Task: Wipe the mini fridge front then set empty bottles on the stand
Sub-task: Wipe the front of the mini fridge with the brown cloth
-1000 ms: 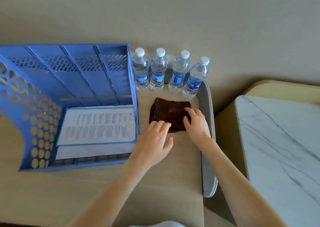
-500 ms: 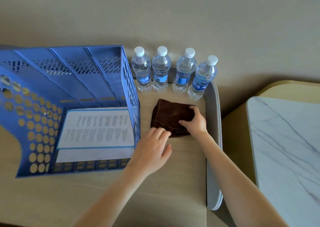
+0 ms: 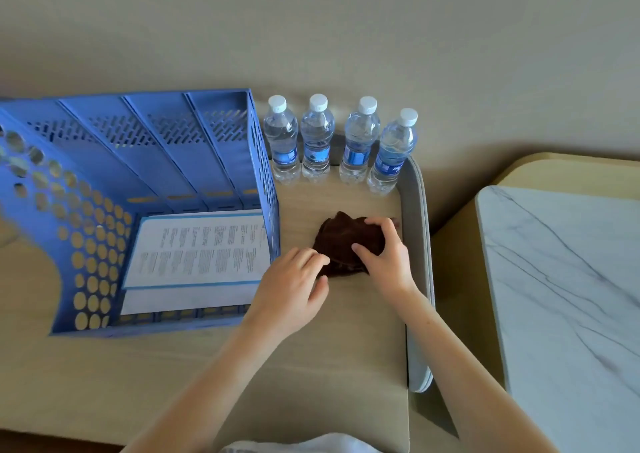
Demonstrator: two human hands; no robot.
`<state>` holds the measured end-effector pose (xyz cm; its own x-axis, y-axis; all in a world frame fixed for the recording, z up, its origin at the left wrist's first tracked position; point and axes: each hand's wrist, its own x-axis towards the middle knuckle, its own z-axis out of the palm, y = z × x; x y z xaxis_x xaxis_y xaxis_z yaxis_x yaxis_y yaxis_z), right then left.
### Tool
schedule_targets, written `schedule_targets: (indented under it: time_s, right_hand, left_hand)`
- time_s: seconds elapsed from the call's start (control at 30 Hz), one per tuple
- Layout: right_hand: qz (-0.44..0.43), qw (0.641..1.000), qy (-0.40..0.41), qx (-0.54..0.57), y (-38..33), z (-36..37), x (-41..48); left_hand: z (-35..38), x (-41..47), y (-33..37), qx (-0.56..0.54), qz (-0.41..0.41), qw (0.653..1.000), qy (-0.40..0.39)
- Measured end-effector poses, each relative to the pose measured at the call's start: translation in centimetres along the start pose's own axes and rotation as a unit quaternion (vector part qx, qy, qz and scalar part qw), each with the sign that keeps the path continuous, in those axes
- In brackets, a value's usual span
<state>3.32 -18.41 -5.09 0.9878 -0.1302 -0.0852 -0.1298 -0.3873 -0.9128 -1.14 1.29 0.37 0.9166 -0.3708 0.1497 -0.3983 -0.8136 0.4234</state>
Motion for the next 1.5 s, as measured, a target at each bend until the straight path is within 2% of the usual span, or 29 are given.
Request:
schedule_targets:
  time_s: [0.17, 0.33, 0.57, 0.87, 1.07, 1.3, 1.5]
  right_hand:
    - [-0.063, 0.998, 0.005, 0.017, -2.6, -2.7, -4.5]
    - [-0.099, 0.986, 0.045, 0.123, -4.8, -5.1, -9.0]
    - [-0.077, 0.977, 0.078, 0.181, -4.1, -6.5, -14.1]
    - [-0.064, 0.978, 0.050, 0.190, -1.0, -8.3, -19.1]
    - [-0.096, 0.978, 0.045, 0.180, -0.7, -9.5, -21.3]
    - [-0.108, 0.981, 0.100, 0.127, -1.2, -10.2, -24.7]
    - [-0.066, 0.976, 0.187, 0.088, -0.3, -8.6, -30.1]
  left_hand:
    - [-1.7, -1.8, 1.4, -0.001, 0.013, 0.999, 0.042]
    - [-3.1, -3.8, 3.5, -0.019, 0.021, 0.997, 0.077]
    - [-3.4, -6.3, 6.6, -0.021, 0.029, 0.995, 0.096]
    - [-1.0, -10.7, 10.3, -0.009, -0.015, 0.997, 0.077]
    - [-0.9, -12.5, 12.1, -0.005, -0.030, 0.997, 0.069]
    - [-0.6, -14.1, 12.5, -0.014, 0.001, 1.000, 0.025]
    - [-0.2, -18.0, 11.5, 0.013, 0.073, 0.996, -0.039]
